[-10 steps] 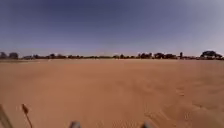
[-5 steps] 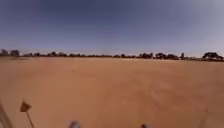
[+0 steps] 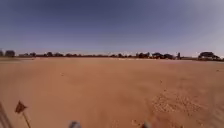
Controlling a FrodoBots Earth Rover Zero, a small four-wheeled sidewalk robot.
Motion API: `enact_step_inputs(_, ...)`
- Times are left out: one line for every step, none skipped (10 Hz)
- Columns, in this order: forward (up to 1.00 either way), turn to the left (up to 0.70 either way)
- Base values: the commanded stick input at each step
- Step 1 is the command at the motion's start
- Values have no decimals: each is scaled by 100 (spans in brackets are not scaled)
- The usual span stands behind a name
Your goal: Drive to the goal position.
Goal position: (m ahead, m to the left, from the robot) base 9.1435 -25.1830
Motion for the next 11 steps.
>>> enact_step_inputs(100, -14)
enact_step_inputs(100, -14)
enact_step_inputs(100, -14)
enact_step_inputs(100, -14)
enact_step_inputs(100, -14)
enact_step_inputs(100, -27)
enact_step_inputs(100, -27)
enact_step_inputs(100, -27)
enact_step_inputs(100, -27)
enact_step_inputs(100, -27)
enact_step_inputs(100, -27)
